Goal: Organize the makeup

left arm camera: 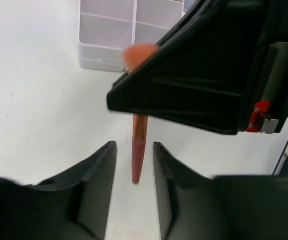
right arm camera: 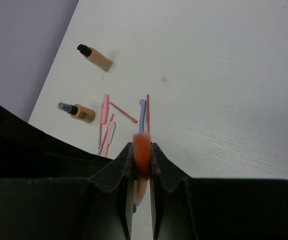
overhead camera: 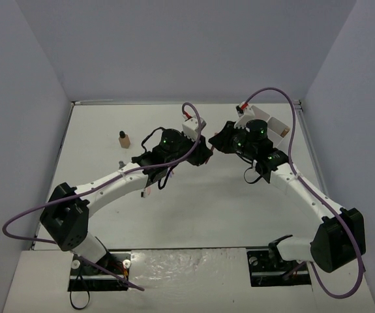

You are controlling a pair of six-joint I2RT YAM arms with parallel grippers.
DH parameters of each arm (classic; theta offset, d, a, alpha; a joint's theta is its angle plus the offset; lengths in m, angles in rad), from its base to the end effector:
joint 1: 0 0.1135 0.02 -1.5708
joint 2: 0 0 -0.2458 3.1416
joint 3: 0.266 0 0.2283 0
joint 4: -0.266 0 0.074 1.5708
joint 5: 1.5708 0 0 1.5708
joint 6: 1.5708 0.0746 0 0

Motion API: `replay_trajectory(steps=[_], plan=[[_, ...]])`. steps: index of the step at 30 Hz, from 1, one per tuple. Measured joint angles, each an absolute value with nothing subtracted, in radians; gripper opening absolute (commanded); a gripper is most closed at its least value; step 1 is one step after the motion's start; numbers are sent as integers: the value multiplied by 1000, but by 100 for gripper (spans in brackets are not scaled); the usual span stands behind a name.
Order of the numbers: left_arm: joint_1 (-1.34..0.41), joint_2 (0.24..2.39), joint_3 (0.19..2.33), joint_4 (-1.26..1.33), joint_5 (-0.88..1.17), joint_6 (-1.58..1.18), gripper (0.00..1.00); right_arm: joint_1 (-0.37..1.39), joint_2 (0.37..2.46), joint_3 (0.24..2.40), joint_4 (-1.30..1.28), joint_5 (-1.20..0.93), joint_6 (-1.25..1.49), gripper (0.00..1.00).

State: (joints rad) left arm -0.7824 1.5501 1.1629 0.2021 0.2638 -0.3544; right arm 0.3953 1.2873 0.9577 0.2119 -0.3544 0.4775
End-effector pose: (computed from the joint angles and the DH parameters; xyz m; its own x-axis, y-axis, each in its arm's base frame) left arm 0.2594 -0.2853 0.3048 -0.4217 -0.0532 -0.9052 0.7635 0.5177 -0.3861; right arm 0.2872 0.1479 0.3181 -0.4084 0.2966 -0.8633 -0.5534 0.6716 0.4926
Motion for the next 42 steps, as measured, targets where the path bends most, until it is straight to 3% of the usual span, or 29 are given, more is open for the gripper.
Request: replay_trajectory(steps=[3, 7, 20, 37, 42], plan=[[-781, 1550, 1163, 148, 211, -372, 80, 385, 1287, 958, 211, -304, 427, 0], [-765, 1533, 1163, 39, 119, -397, 91, 361, 1294, 962, 210, -212, 344, 0], [-642, 1201, 1040, -348, -170, -447, 93, 144, 1568, 1037, 489, 7, 150, 0], [-640, 1032, 829, -498, -204, -579, 93, 118, 1791, 1166, 702, 17, -40, 1], [-640, 1034, 827, -500, -204, -600, 93, 117, 1855, 1167, 724, 20, -62, 8]])
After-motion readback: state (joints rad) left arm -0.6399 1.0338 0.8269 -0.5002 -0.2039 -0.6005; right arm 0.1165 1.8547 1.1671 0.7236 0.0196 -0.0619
